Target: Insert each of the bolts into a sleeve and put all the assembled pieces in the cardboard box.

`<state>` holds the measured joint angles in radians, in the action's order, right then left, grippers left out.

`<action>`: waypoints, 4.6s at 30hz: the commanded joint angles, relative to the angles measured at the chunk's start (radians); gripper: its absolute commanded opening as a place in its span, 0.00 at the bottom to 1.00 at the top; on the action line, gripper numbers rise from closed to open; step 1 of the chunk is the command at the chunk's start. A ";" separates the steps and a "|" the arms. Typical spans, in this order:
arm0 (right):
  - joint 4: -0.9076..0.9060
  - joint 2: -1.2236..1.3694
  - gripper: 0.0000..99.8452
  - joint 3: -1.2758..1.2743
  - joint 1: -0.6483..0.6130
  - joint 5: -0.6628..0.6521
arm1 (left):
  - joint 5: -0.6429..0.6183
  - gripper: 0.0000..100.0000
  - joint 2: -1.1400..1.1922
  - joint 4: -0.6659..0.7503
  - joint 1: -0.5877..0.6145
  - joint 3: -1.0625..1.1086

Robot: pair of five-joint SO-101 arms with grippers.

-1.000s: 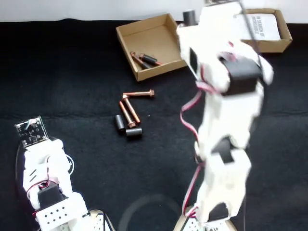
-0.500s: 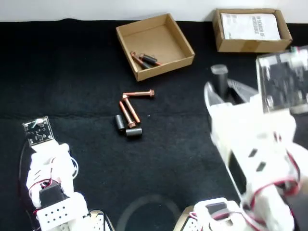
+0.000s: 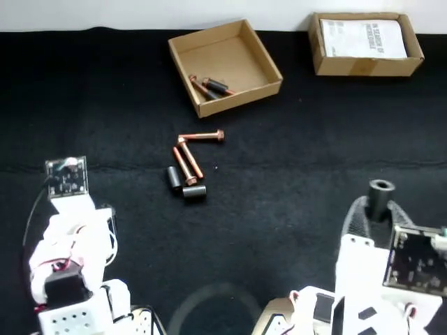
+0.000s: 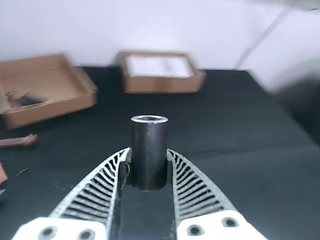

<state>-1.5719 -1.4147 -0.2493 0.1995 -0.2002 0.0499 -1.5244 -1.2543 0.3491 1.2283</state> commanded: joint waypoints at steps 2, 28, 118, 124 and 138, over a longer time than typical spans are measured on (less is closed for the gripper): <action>0.251 -0.151 0.01 -0.240 0.180 -0.006 | 0.008 0.13 0.323 -0.104 -0.073 -0.329; 0.908 -0.417 0.01 -1.036 0.702 -0.011 | 0.916 0.13 1.739 -0.493 -0.550 -1.678; 1.049 -0.415 0.01 -1.106 -0.417 0.307 | 0.390 0.01 0.983 -0.506 -0.638 -1.715; 0.989 -0.415 0.01 -1.009 -0.590 0.307 | 0.302 0.01 0.869 -0.325 -0.746 -1.394; 0.776 -0.414 0.01 -0.978 -0.713 0.307 | -0.342 0.01 0.966 0.292 -0.782 -1.268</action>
<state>-0.7925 -1.8197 -1.2697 -0.5079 0.0974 -0.2509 -0.5654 -1.0549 -0.3874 -0.0345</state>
